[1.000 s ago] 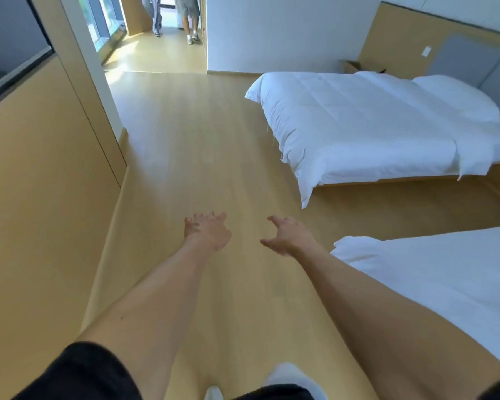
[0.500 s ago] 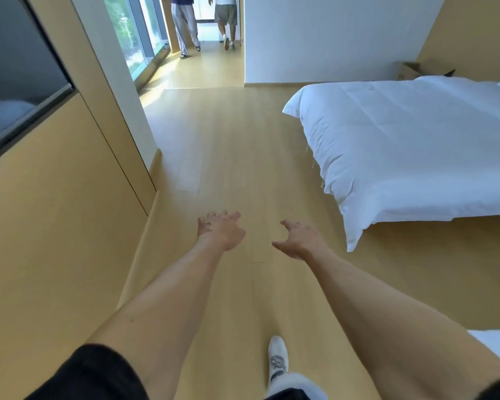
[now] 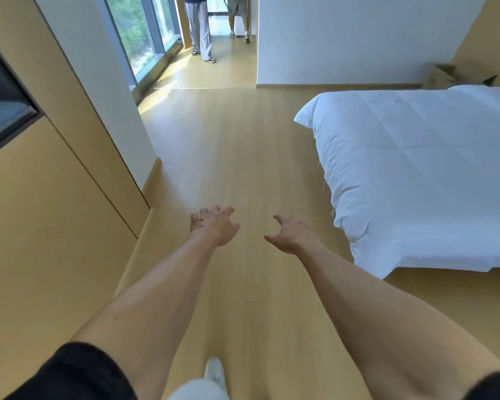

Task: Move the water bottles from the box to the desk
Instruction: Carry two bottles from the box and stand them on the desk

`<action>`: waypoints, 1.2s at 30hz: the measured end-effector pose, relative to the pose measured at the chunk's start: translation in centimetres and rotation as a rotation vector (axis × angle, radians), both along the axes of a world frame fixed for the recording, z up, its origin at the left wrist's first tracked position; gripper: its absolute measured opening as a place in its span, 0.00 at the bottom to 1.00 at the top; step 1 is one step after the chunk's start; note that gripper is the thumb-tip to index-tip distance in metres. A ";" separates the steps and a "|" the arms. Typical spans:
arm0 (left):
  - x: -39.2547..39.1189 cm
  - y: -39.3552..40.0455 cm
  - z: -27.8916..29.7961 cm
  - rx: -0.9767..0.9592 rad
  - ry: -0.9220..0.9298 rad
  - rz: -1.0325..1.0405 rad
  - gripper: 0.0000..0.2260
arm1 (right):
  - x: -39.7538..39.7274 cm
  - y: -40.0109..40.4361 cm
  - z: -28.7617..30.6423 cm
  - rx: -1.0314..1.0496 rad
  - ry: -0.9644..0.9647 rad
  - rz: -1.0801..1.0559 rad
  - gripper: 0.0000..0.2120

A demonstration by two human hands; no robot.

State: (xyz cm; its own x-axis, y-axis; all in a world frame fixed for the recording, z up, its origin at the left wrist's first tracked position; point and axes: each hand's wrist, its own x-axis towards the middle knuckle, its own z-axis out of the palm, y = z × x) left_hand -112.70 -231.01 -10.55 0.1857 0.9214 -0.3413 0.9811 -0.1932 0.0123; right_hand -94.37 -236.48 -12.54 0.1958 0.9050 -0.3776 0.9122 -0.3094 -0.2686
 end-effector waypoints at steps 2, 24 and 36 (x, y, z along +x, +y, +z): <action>1.2 3.2 -0.5 0.000 -0.015 -0.007 0.25 | 1.1 3.0 -0.2 0.001 -0.012 -0.006 0.33; 11.1 47.4 -0.3 -0.044 -0.133 -0.150 0.24 | 10.7 42.9 2.8 0.002 -0.068 -0.181 0.32; 18.7 67.8 -1.2 -0.019 -0.132 -0.089 0.26 | 18.3 66.2 0.2 0.005 -0.031 -0.120 0.31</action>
State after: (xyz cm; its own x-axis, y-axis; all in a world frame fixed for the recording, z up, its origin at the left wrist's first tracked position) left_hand -93.95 -163.25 -11.71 0.3108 0.8928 -0.3261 0.9497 -0.2779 0.1443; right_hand -76.07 -170.31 -12.31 0.3139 0.8764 -0.3652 0.8768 -0.4151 -0.2427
